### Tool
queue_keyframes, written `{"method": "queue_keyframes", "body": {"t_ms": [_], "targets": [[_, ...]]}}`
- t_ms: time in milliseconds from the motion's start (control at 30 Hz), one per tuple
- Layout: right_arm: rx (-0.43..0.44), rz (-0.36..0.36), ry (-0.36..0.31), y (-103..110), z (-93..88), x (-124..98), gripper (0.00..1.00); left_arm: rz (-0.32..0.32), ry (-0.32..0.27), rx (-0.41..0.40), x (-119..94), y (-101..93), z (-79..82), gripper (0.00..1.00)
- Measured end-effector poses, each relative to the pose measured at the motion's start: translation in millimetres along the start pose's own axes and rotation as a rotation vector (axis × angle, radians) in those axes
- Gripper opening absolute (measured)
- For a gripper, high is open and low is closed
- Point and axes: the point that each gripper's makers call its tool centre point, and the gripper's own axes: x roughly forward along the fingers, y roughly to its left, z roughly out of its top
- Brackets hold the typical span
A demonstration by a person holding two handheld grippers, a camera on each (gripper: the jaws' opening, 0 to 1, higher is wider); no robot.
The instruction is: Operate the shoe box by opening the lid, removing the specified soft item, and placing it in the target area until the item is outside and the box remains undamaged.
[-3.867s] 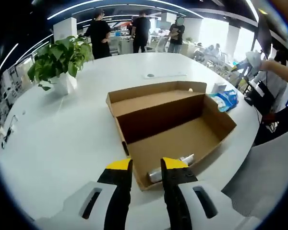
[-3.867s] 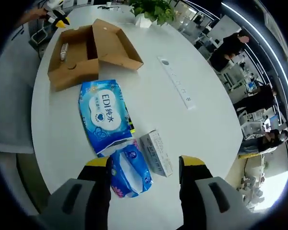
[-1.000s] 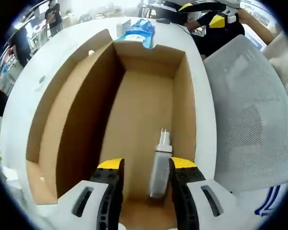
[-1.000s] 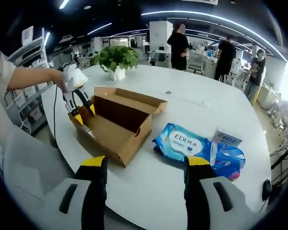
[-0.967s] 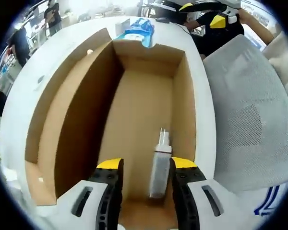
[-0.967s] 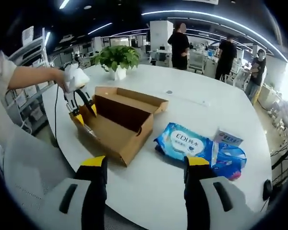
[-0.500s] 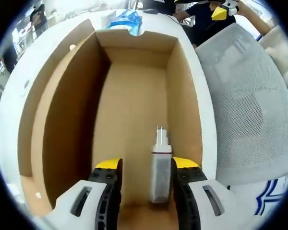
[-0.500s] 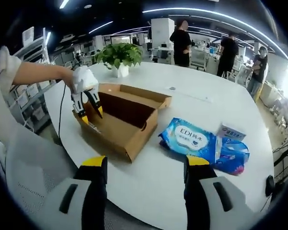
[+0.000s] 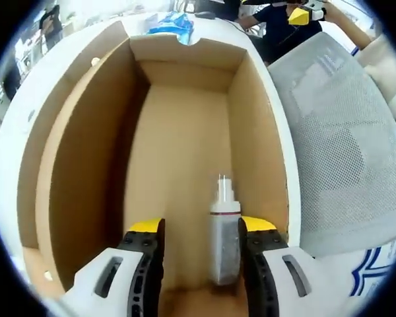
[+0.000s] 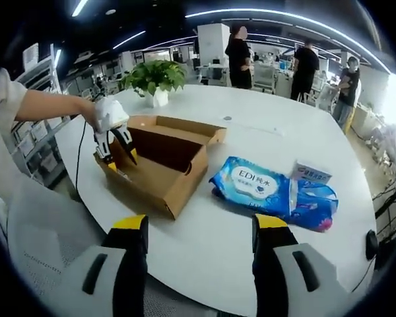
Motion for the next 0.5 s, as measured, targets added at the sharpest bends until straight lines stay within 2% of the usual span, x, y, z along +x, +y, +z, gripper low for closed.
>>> {"method": "queue_keyframes", "body": {"t_ms": [333, 467, 500], "targets": [[-0.001, -0.005, -0.006, -1.9, 2.8, -2.8, 0.60, 0.035, -0.012, -0.018, -5.4, 9.3, -1.7, 0.47], [-0.001, -0.007, -0.005, -2.4, 1.8, -4.0, 0.60, 0.033, -0.014, -0.028, -6.9, 8.5, -4.6, 0.43], [0.001, -0.008, -0.005, -3.0, 1.2, -4.1, 0.60, 0.022, -0.039, -0.038, -7.8, 6.0, -0.7, 0.44]]}}
